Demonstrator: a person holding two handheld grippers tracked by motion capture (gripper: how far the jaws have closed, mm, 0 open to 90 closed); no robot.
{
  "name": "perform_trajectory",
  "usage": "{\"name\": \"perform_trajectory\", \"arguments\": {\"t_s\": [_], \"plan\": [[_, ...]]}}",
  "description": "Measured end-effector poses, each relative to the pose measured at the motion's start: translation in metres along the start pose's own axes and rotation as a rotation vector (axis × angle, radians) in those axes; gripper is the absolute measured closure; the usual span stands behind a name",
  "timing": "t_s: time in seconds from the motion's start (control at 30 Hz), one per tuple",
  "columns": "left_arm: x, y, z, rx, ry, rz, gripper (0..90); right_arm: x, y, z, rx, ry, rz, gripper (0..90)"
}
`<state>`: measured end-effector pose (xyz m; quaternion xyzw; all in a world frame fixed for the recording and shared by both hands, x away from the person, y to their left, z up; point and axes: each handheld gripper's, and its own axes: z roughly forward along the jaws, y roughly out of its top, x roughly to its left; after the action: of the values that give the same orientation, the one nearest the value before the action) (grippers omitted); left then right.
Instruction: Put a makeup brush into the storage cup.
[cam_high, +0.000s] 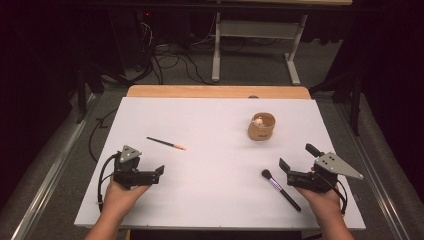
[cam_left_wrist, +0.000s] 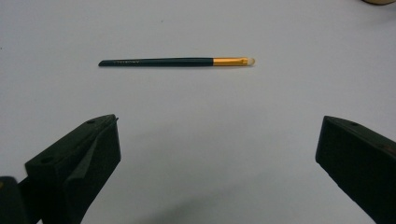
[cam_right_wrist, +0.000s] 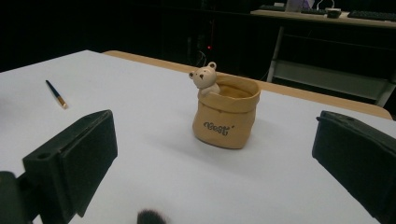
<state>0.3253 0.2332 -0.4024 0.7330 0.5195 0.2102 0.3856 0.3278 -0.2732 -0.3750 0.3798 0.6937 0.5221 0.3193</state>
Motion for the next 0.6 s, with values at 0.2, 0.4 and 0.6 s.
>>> {"name": "perform_trajectory", "arguments": {"t_s": [0.2,0.4,0.6], "plan": [[0.003,0.003,-0.001,0.030,-0.017,-0.026,1.0,-0.001,0.000,-0.001,-0.005,-0.003,0.001,1.5],[0.006,0.010,-0.004,0.083,-0.019,-0.034,1.1,-0.001,-0.001,0.000,0.002,0.000,-0.001,1.5],[0.012,0.007,-0.002,0.146,-0.027,-0.048,1.8,-0.003,-0.001,0.000,-0.007,-0.003,0.004,1.5]]}}
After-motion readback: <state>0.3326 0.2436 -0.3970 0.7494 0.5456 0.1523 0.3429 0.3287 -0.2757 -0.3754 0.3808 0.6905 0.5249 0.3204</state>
